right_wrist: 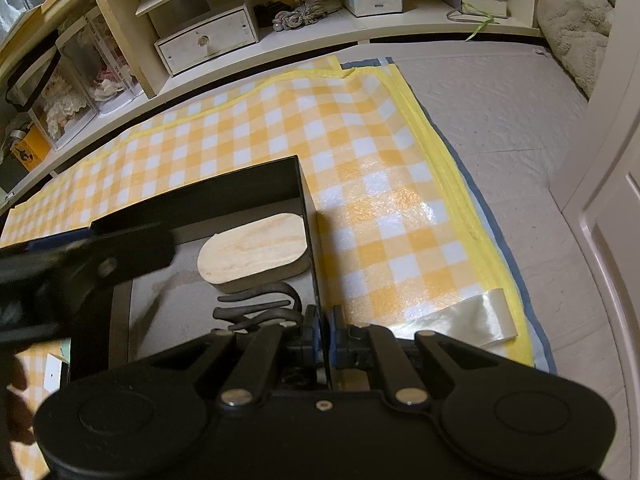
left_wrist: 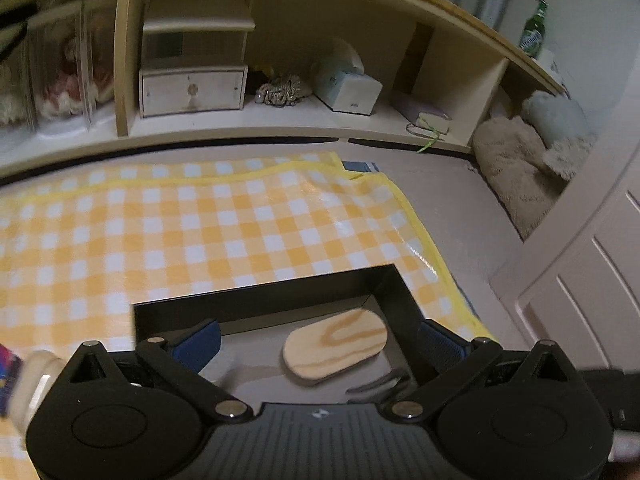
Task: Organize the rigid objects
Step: 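Carry the wooden block with the left tool into the black box and release, then move the left tool back to the red-blue card box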
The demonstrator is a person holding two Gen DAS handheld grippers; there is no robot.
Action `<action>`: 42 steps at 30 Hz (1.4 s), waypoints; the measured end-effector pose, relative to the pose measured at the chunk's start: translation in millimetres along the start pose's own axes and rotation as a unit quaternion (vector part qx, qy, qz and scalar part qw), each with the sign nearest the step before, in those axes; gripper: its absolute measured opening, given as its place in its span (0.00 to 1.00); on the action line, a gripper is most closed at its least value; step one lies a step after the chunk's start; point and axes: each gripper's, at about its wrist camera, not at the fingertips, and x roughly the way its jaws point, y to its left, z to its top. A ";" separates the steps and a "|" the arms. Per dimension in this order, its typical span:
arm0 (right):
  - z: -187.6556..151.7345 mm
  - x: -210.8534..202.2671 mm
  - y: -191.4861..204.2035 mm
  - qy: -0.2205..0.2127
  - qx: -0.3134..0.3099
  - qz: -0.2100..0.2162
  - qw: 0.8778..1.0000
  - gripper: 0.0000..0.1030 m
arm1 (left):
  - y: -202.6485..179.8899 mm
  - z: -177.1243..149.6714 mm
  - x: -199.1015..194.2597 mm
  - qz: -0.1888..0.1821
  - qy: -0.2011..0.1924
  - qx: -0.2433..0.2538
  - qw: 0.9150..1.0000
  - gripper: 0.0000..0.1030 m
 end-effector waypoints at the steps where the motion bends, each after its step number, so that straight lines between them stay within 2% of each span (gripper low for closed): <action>1: 0.3 -0.1 -0.4 0.000 0.001 0.001 1.000 0.06 | 0.2 -1.7 -5.7 0.004 -0.002 0.009 1.000 1.00; 9: 0.5 0.2 0.5 0.002 0.007 0.001 1.000 0.06 | -4.2 -17.6 -40.6 0.035 0.003 0.059 0.998 1.00; 20: 0.7 -0.1 -0.6 0.002 0.008 0.000 1.000 0.06 | -5.8 -50.3 -78.2 0.024 0.003 0.099 0.995 1.00; 25: 0.9 -0.1 -1.1 0.002 0.008 0.000 1.000 0.06 | -5.8 -60.0 -89.4 0.018 0.001 0.103 0.995 1.00; 31: 0.9 -0.1 -0.9 0.002 0.008 0.000 1.000 0.06 | -9.4 -64.3 -98.2 -0.002 -0.007 0.106 0.994 1.00; 36: 1.1 0.2 -1.2 0.002 0.007 -0.001 1.000 0.06 | -12.9 -68.1 -102.9 0.000 -0.019 0.115 0.993 1.00; 42: 0.9 0.2 -0.8 0.002 0.007 -0.001 1.000 0.06 | 9.1 -63.8 -104.2 -0.007 -0.010 0.114 0.993 1.00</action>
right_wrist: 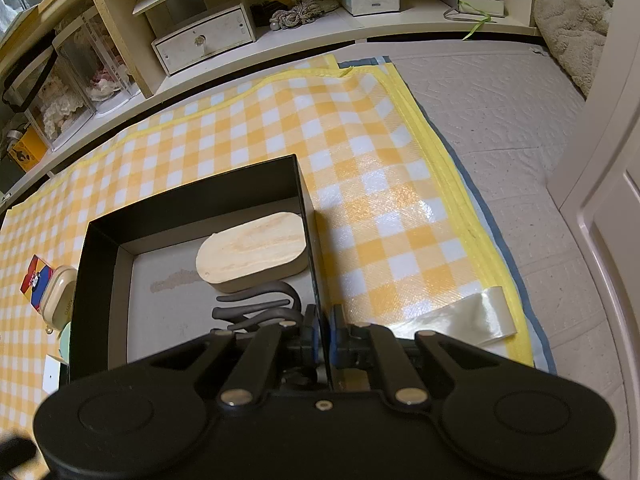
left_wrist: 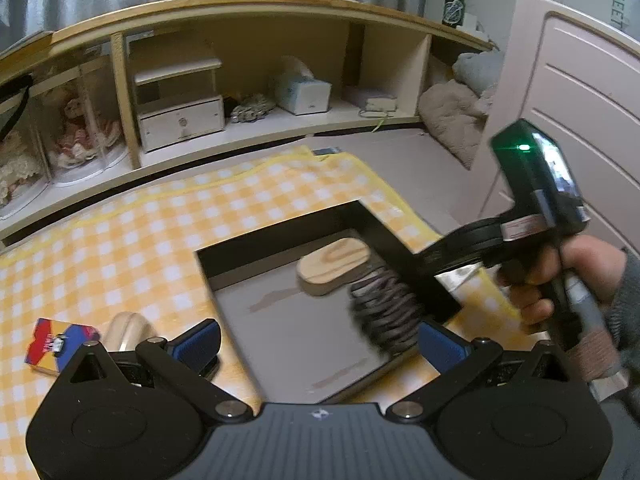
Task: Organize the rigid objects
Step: 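Move the left tool back to the red-blue card box, then close the left tool on the red-blue card box and lift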
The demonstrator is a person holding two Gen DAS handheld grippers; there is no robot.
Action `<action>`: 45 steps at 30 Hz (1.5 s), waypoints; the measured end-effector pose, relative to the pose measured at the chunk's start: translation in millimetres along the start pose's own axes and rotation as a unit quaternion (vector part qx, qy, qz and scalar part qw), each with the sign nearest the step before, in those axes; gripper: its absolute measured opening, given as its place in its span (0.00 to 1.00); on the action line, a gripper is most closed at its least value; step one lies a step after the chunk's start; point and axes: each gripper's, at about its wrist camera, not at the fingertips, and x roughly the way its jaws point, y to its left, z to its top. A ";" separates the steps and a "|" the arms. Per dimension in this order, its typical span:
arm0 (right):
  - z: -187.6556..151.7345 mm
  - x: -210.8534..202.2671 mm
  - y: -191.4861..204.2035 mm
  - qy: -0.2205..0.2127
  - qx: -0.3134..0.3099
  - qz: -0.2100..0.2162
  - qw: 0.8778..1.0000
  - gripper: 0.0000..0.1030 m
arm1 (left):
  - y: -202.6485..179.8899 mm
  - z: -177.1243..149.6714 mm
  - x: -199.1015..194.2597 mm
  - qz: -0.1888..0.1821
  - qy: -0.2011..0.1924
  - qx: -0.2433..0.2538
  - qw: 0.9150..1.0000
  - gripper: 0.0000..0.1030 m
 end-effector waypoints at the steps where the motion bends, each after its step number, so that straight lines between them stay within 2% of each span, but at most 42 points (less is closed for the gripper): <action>1: -0.1 0.0 -0.1 0.000 0.000 0.000 1.000 0.06 | 7.4 -0.2 -0.4 0.004 -0.001 0.001 1.000 1.00; 11: -0.9 1.0 -1.5 0.000 -0.001 -0.003 1.000 0.06 | 92.5 -8.6 -4.6 0.055 -0.010 0.004 0.998 1.00; 17: -1.0 1.1 -0.5 0.001 -0.003 -0.005 1.000 0.05 | 148.1 -22.3 2.7 0.082 -0.003 -0.016 0.997 1.00; 21: -1.3 0.5 -0.5 0.001 -0.004 -0.008 1.000 0.05 | 177.3 -29.4 13.6 0.096 0.014 -0.016 0.995 1.00; 30: -1.1 0.5 -0.2 0.001 -0.004 -0.008 1.000 0.05 | 228.5 -39.2 38.1 0.140 0.052 -0.056 0.987 1.00; 35: -0.9 0.5 -1.0 0.002 -0.006 -0.011 1.000 0.05 | 242.9 -44.4 48.4 0.118 0.054 -0.073 0.989 1.00; 42: -0.9 0.0 2.8 0.002 -0.009 -0.016 1.000 0.05 | 238.7 -44.0 65.5 0.099 0.065 -0.060 0.991 0.99; 45: -1.1 0.3 4.1 0.002 -0.009 -0.017 1.000 0.05 | 240.8 -43.4 71.4 0.102 0.066 -0.067 0.990 0.93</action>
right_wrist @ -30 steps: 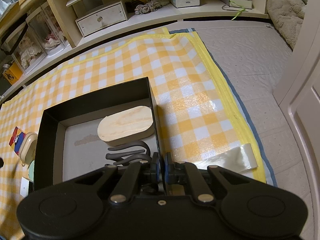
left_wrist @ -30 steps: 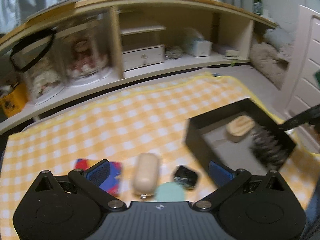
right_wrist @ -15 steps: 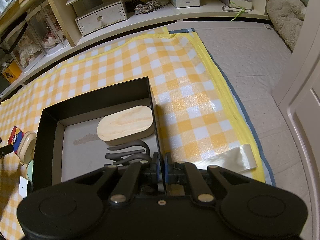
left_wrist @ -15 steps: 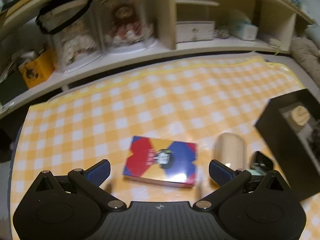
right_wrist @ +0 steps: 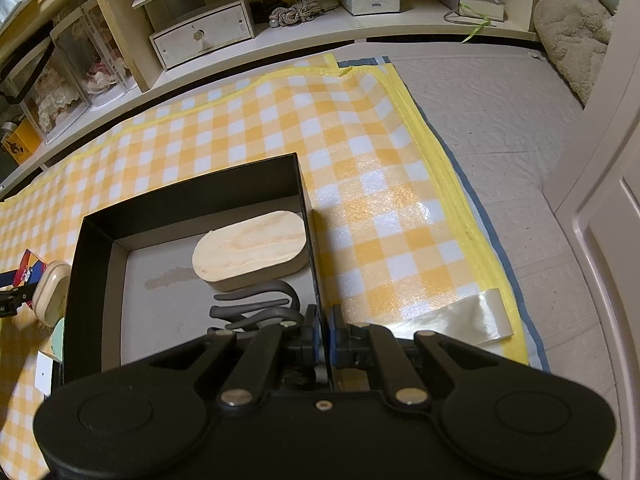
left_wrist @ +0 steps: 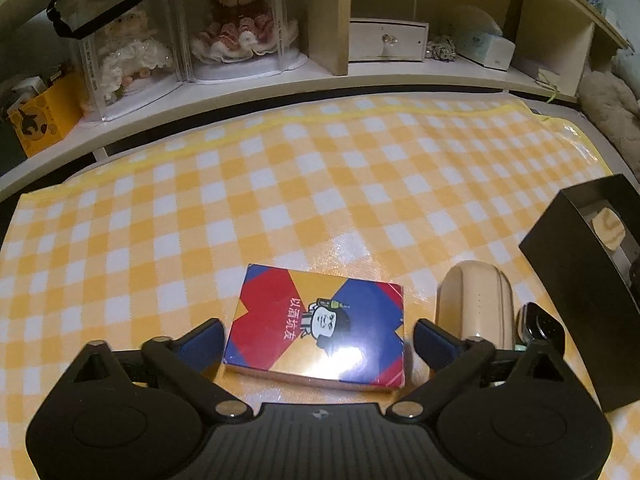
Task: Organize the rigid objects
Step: 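Close the left tool on the red-blue card box and lift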
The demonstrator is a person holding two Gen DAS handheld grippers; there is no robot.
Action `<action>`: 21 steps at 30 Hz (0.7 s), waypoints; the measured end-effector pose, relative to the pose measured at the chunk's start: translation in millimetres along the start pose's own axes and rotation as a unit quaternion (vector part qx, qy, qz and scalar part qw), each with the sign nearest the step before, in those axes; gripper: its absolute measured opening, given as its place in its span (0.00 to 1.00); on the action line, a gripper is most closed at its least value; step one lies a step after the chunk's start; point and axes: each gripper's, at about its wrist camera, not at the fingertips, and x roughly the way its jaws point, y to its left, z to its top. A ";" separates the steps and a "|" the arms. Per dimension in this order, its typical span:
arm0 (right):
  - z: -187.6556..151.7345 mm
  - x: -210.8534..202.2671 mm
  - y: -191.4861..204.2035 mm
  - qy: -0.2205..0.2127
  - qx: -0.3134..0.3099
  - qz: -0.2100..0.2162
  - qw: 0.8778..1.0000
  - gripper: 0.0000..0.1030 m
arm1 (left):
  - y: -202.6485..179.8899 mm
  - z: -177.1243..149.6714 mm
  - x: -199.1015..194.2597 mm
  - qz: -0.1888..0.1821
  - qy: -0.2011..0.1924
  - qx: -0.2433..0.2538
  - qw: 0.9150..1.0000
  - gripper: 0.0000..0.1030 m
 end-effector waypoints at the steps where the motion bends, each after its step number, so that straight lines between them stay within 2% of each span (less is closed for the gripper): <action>1: 0.0 0.1 0.4 0.000 0.000 0.000 1.000 0.05 | 0.8 0.1 2.2 0.001 0.002 -0.006 1.000 0.90; 6: 0.0 -0.2 0.5 0.000 -0.001 -0.002 1.000 0.05 | -0.6 -0.1 1.5 0.007 0.001 -0.008 1.000 0.89; 11: 0.6 0.0 0.9 0.000 -0.002 -0.003 1.000 0.05 | 1.7 1.7 -7.5 0.020 -0.008 -0.050 0.999 0.88; 16: 0.4 0.1 1.1 0.000 -0.002 -0.002 1.000 0.05 | 2.7 7.9 -31.9 0.002 -0.044 -0.112 0.993 0.87; 21: 0.0 -0.2 1.3 -0.001 0.000 0.000 1.000 0.05 | -14.7 11.6 -51.7 -0.024 -0.057 -0.136 0.989 0.87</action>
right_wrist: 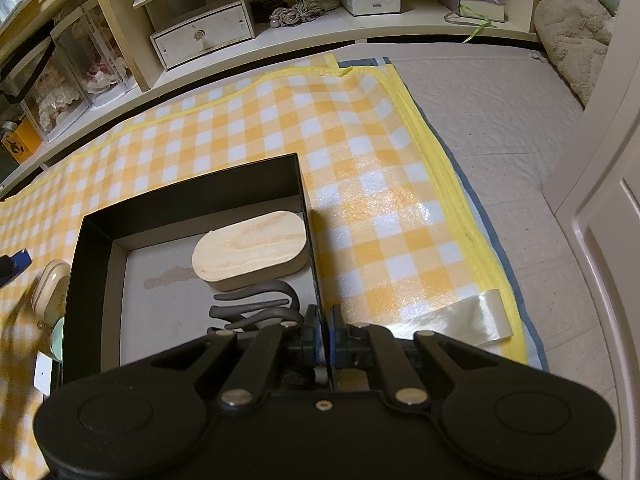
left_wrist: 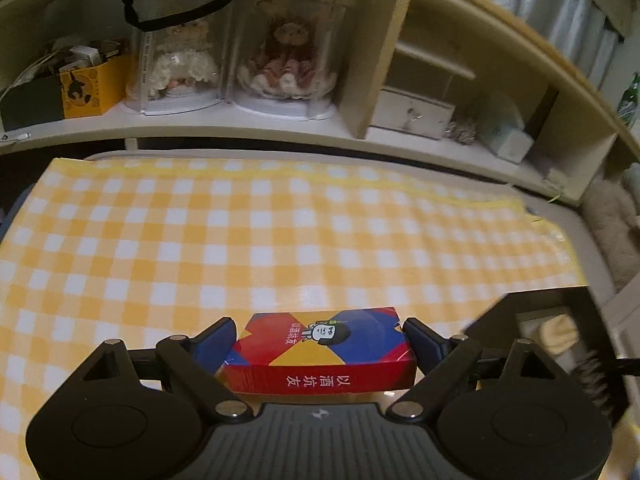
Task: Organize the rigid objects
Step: 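Close the left tool on the red-blue card box and lift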
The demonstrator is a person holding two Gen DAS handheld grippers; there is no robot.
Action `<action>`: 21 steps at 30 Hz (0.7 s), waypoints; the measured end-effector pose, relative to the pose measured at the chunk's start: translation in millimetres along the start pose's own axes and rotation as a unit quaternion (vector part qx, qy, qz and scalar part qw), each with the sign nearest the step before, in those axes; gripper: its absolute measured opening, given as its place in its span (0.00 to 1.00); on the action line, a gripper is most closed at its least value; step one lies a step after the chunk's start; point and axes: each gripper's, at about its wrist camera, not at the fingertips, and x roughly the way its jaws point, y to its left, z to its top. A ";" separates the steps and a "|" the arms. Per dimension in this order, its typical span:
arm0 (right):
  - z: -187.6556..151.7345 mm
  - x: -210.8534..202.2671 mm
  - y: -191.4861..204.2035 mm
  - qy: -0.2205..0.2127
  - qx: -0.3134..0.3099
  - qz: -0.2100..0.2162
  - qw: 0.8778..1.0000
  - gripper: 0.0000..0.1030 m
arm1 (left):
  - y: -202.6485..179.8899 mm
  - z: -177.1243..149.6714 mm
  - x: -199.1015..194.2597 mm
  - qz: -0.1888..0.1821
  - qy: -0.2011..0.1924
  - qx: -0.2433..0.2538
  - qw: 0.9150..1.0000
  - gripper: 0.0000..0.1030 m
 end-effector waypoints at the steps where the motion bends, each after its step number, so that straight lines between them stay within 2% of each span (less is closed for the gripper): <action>1: -0.2 -0.1 0.1 0.000 0.001 0.000 1.000 0.05 | -4.8 -0.3 -2.6 -0.005 0.001 0.000 1.000 0.87; 9: -0.5 -0.2 -0.5 0.000 0.001 0.002 1.000 0.05 | -28.6 -11.2 -9.0 -0.017 0.039 0.012 0.999 0.87; 14: -0.6 -0.2 -0.5 0.000 0.001 0.001 1.000 0.05 | -34.3 -17.7 -4.8 -0.012 0.068 0.058 0.996 0.87; 18: -0.5 -0.2 -0.7 0.000 0.001 0.001 1.000 0.05 | -34.7 -27.2 4.2 -0.013 0.104 0.079 0.991 0.86; 21: -0.8 -0.3 -0.7 0.000 0.000 0.001 1.000 0.05 | -36.1 -31.2 10.0 -0.013 0.113 0.083 0.990 0.86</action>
